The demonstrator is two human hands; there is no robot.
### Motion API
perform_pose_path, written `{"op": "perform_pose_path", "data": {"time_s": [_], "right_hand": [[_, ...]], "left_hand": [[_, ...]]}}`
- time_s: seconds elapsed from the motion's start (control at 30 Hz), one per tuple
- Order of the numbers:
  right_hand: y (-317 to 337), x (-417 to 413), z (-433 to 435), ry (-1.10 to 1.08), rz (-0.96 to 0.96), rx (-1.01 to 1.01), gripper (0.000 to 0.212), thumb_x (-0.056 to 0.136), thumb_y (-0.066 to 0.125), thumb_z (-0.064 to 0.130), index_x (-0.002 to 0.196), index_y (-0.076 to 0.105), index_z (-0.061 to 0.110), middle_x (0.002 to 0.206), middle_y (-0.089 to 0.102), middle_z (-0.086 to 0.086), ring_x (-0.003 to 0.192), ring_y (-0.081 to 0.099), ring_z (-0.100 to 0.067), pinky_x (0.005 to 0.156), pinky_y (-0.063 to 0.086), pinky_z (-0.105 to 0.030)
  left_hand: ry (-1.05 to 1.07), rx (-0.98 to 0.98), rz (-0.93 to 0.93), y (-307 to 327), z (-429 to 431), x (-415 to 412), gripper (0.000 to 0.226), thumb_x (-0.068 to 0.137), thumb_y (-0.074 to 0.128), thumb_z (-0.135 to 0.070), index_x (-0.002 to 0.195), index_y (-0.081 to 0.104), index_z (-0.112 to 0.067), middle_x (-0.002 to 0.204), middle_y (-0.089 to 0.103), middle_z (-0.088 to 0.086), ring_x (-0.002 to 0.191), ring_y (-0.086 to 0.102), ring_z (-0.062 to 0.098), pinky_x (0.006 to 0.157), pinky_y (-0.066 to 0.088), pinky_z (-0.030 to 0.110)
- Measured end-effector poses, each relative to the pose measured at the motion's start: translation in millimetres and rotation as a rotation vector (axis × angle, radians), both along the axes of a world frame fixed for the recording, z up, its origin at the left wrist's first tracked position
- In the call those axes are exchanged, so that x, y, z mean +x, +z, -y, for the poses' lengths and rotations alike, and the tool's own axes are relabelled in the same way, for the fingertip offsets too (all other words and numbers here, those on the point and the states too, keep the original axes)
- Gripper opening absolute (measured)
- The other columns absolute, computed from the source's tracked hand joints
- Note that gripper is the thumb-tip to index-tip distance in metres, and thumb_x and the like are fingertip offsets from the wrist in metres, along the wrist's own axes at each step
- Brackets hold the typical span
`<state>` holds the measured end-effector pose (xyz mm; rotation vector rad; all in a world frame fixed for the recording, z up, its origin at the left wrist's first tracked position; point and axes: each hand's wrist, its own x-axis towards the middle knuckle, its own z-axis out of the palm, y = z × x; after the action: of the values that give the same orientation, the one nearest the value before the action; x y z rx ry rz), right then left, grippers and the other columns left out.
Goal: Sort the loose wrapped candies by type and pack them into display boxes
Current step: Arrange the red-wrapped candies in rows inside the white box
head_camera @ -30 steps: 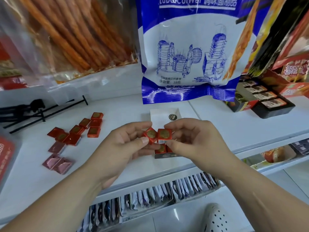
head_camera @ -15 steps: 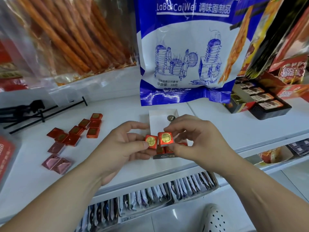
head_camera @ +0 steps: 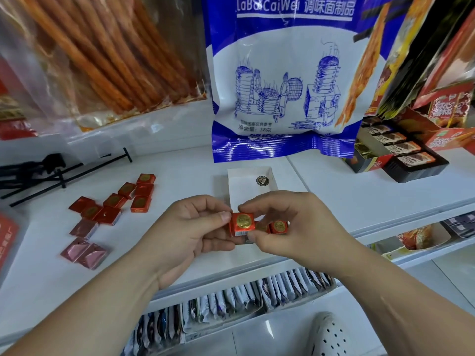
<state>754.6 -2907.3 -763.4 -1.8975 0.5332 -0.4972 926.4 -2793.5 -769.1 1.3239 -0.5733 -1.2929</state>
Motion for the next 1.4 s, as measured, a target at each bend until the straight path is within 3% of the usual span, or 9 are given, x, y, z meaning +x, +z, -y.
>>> {"op": "perform_pose_path", "data": {"time_s": [0.13,0.23,0.43,0.63,0.83,0.97,1.1,1.27,1.4], "right_hand": [[0.3,-0.4,0.3,-0.021,0.001,-0.049,0.034,0.074,0.082,0.006,0.104,0.076,0.021,0.092,0.075,0.004,0.082,0.07,-0.019,0.076,0.059,-0.032],[-0.2,-1.2,1.2,-0.049,0.013,-0.041,0.031,0.075,0.081,0.004,0.101,0.076,0.02,0.089,0.075,0.003,0.083,0.071,-0.02,0.077,0.059,-0.038],[2.4,-0.5,3.3,-0.062,0.069,0.195,0.022,0.08,0.076,-0.003,0.1,0.073,0.006,0.088,0.076,-0.01,0.082,0.072,-0.027,0.072,0.059,-0.029],[3.3,1.5,3.0,-0.135,0.065,0.3,0.016,0.084,0.074,0.006,0.1,0.074,0.007,0.089,0.076,-0.011,0.088,0.072,-0.031,0.077,0.059,-0.036],[3.7,1.4,6.2,-0.225,0.078,0.24,0.014,0.084,0.074,0.009,0.096,0.075,0.015,0.089,0.076,-0.006,0.085,0.071,-0.025,0.08,0.06,-0.041],[1.8,1.7,5.1,-0.187,0.037,0.17,0.016,0.081,0.078,0.011,0.094,0.076,0.02,0.081,0.073,-0.005,0.077,0.067,-0.019,0.074,0.058,-0.04],[-1.7,2.3,5.9,-0.126,-0.017,0.091,0.018,0.078,0.081,0.013,0.096,0.076,0.018,0.082,0.071,-0.005,0.077,0.066,-0.018,0.072,0.058,-0.034],[2.2,0.0,7.2,-0.052,0.0,0.149,0.019,0.079,0.08,0.008,0.097,0.074,0.01,0.086,0.075,-0.006,0.08,0.072,-0.019,0.075,0.06,-0.032],[0.0,-1.9,10.1,-0.043,0.016,0.134,0.025,0.075,0.082,0.003,0.097,0.072,0.007,0.085,0.074,-0.009,0.078,0.071,-0.025,0.075,0.059,-0.028]], "left_hand": [[-0.002,-0.006,-0.029,1.7,1.5,-2.6,0.013,0.075,0.066,-0.015,0.085,0.072,-0.008,0.094,0.071,0.029,0.08,0.072,0.035,0.064,0.061,0.034],[-0.018,-0.039,-0.043,3.0,0.3,-4.2,0.026,0.069,0.071,-0.01,0.094,0.074,-0.005,0.097,0.071,0.027,0.084,0.072,0.036,0.07,0.061,0.033],[0.004,-0.092,-0.027,3.9,0.4,-6.4,0.034,0.064,0.072,0.001,0.097,0.075,-0.007,0.098,0.073,0.02,0.086,0.072,0.028,0.073,0.06,0.032],[0.021,-0.06,0.019,5.6,2.5,-7.4,0.036,0.069,0.071,-0.004,0.104,0.071,-0.002,0.097,0.074,0.02,0.085,0.073,0.029,0.069,0.06,0.029],[0.022,-0.028,0.023,4.9,1.7,-7.0,0.037,0.066,0.074,-0.006,0.102,0.072,-0.002,0.096,0.074,0.02,0.083,0.073,0.032,0.071,0.061,0.032],[0.031,-0.03,0.042,3.5,2.2,-7.8,0.037,0.066,0.074,-0.007,0.102,0.072,-0.003,0.096,0.074,0.019,0.084,0.073,0.031,0.069,0.061,0.031],[0.056,-0.05,0.048,2.7,3.4,-9.2,0.036,0.064,0.072,-0.006,0.1,0.072,-0.005,0.094,0.075,0.017,0.081,0.074,0.028,0.068,0.06,0.029],[0.041,-0.092,0.036,-0.8,3.8,-10.1,0.028,0.062,0.073,-0.004,0.089,0.079,-0.011,0.095,0.075,0.017,0.083,0.073,0.026,0.069,0.06,0.03],[0.04,-0.111,0.04,-6.3,6.1,-9.1,0.039,0.061,0.074,-0.002,0.1,0.074,-0.005,0.098,0.074,0.018,0.089,0.072,0.027,0.07,0.059,0.03]]}}
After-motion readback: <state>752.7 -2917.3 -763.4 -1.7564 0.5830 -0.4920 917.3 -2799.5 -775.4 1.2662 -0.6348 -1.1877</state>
